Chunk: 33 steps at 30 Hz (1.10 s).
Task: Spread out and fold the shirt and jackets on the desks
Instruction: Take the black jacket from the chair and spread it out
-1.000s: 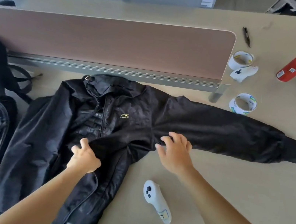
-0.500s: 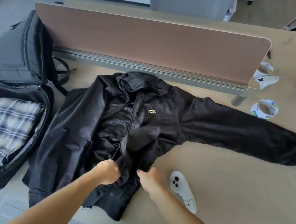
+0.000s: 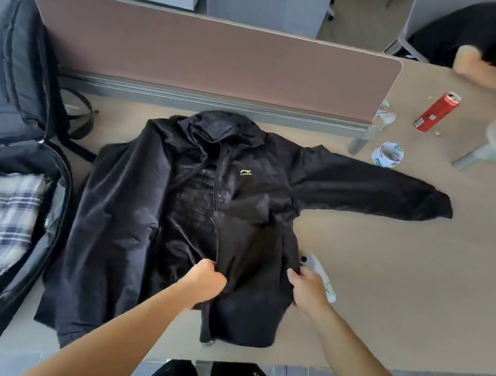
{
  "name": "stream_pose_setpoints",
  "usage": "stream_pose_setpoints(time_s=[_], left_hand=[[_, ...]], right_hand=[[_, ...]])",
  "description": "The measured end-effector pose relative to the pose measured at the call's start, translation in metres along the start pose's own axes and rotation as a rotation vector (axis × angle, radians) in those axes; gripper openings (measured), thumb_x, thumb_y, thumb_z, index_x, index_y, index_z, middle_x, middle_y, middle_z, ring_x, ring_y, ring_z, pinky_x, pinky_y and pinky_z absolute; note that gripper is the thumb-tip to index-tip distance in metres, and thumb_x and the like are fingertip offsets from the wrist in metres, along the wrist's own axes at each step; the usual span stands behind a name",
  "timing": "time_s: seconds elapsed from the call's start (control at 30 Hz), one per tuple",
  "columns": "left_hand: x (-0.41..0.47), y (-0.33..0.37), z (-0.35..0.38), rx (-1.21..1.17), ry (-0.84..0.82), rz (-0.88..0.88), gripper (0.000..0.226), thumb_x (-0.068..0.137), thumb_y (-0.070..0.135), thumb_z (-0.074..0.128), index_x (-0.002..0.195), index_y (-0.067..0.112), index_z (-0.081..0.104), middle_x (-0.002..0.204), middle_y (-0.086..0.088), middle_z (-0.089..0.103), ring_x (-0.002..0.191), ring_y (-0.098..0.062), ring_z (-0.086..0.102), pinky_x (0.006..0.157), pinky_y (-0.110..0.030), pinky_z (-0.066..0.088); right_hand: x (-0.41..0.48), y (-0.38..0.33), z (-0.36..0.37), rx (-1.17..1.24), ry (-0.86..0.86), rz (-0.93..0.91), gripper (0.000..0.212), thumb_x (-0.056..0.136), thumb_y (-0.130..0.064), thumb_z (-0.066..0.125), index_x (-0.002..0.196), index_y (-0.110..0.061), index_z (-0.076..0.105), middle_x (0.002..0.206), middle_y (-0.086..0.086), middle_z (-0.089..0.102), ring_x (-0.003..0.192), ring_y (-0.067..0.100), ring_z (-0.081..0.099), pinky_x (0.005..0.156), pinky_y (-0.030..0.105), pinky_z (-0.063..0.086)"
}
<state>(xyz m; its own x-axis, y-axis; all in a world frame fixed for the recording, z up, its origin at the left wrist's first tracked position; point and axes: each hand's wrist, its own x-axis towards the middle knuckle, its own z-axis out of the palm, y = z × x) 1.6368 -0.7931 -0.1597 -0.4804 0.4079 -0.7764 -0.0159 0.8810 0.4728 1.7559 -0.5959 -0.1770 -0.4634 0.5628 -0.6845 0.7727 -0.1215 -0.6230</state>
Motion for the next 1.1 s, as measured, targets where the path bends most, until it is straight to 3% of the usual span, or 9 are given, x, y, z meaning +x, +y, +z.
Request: stream_pose_setpoints(time_s=[0.13, 0.27, 0.4, 0.5, 0.63, 0.73, 0.83, 0.9, 1.1], left_hand=[[-0.004, -0.022, 0.017, -0.634, -0.219, -0.167, 0.024, 0.079, -0.011, 0.043, 0.099, 0.003, 0.047, 0.077, -0.012, 0.056, 0.063, -0.026, 0.056, 0.057, -0.03, 0.047], [0.01, -0.052, 0.041, -0.476, -0.115, -0.209, 0.008, 0.085, 0.01, 0.057, 0.093, 0.01, 0.056, 0.077, -0.012, 0.063, 0.062, -0.024, 0.058, 0.055, -0.027, 0.043], [0.009, -0.063, 0.052, -0.605, 0.017, -0.189, 0.012, 0.099, 0.017, 0.053, 0.094, 0.014, 0.064, 0.073, -0.005, 0.064, 0.061, -0.02, 0.056, 0.047, -0.022, 0.04], [0.008, -0.063, 0.061, -0.692, 0.124, -0.15, 0.019, 0.103, 0.02, 0.049, 0.096, 0.019, 0.066, 0.083, -0.006, 0.067, 0.067, -0.019, 0.058, 0.055, -0.029, 0.05], [-0.006, -0.052, 0.066, -0.686, 0.281, -0.056, 0.019, 0.104, 0.021, 0.047, 0.103, 0.02, 0.067, 0.101, -0.001, 0.071, 0.093, -0.018, 0.064, 0.09, -0.037, 0.053], [-0.02, -0.035, 0.065, -0.708, 0.358, 0.097, 0.021, 0.104, 0.018, 0.047, 0.101, 0.021, 0.067, 0.091, 0.0, 0.072, 0.089, -0.015, 0.064, 0.092, -0.04, 0.052], [-0.028, -0.022, 0.058, -0.739, 0.336, 0.256, 0.022, 0.105, 0.024, 0.047, 0.099, 0.026, 0.068, 0.096, -0.005, 0.074, 0.093, -0.017, 0.067, 0.089, -0.041, 0.055], [-0.03, -0.013, 0.051, -0.691, 0.344, 0.288, 0.023, 0.105, 0.029, 0.045, 0.099, 0.022, 0.067, 0.098, -0.004, 0.072, 0.093, -0.018, 0.067, 0.088, -0.038, 0.053], [-0.02, 0.004, 0.043, -0.478, 0.43, 0.089, 0.033, 0.104, 0.033, 0.041, 0.091, 0.011, 0.061, 0.089, -0.011, 0.067, 0.087, -0.03, 0.063, 0.08, -0.046, 0.053]], right_hand=[[-0.011, 0.031, -0.016, -0.188, 0.283, 0.037, 0.014, 0.095, -0.014, 0.053, 0.085, -0.009, 0.061, 0.08, 0.007, 0.062, 0.074, 0.028, 0.058, 0.059, 0.034, 0.042], [-0.034, 0.047, 0.003, -0.429, 0.163, -0.019, 0.026, 0.095, -0.038, 0.06, 0.1, -0.012, 0.057, 0.096, 0.003, 0.064, 0.084, 0.02, 0.058, 0.063, 0.03, 0.04], [-0.029, 0.058, 0.026, -0.591, 0.136, -0.028, 0.041, 0.089, -0.053, 0.062, 0.105, -0.016, 0.058, 0.109, 0.0, 0.058, 0.099, 0.024, 0.06, 0.08, 0.034, 0.05], [-0.029, 0.059, 0.03, -0.691, 0.213, -0.102, 0.022, 0.095, -0.042, 0.06, 0.095, -0.02, 0.056, 0.11, 0.002, 0.05, 0.106, 0.028, 0.052, 0.086, 0.037, 0.044], [-0.036, 0.07, 0.015, -0.472, 0.203, -0.227, 0.032, 0.098, -0.022, 0.057, 0.068, -0.016, 0.047, 0.073, -0.003, 0.051, 0.076, 0.022, 0.05, 0.064, 0.033, 0.039], [-0.048, 0.08, -0.002, -0.211, 0.202, -0.235, 0.04, 0.097, -0.02, 0.058, 0.06, -0.015, 0.043, 0.053, -0.007, 0.041, 0.059, 0.016, 0.04, 0.056, 0.032, 0.032], [-0.056, 0.085, -0.015, 0.213, 0.179, -0.155, 0.029, 0.095, -0.023, 0.061, 0.067, -0.016, 0.062, 0.059, -0.012, 0.054, 0.065, 0.014, 0.048, 0.066, 0.034, 0.045], [-0.058, 0.087, -0.016, 0.43, 0.121, -0.032, 0.022, 0.096, -0.024, 0.058, 0.078, -0.016, 0.068, 0.078, 0.003, 0.061, 0.076, 0.019, 0.054, 0.075, 0.043, 0.054], [-0.068, 0.079, -0.005, 0.575, -0.11, 0.356, 0.032, 0.103, -0.029, 0.05, 0.117, -0.002, 0.062, 0.084, 0.01, 0.053, 0.07, 0.019, 0.046, 0.058, 0.029, 0.046]])
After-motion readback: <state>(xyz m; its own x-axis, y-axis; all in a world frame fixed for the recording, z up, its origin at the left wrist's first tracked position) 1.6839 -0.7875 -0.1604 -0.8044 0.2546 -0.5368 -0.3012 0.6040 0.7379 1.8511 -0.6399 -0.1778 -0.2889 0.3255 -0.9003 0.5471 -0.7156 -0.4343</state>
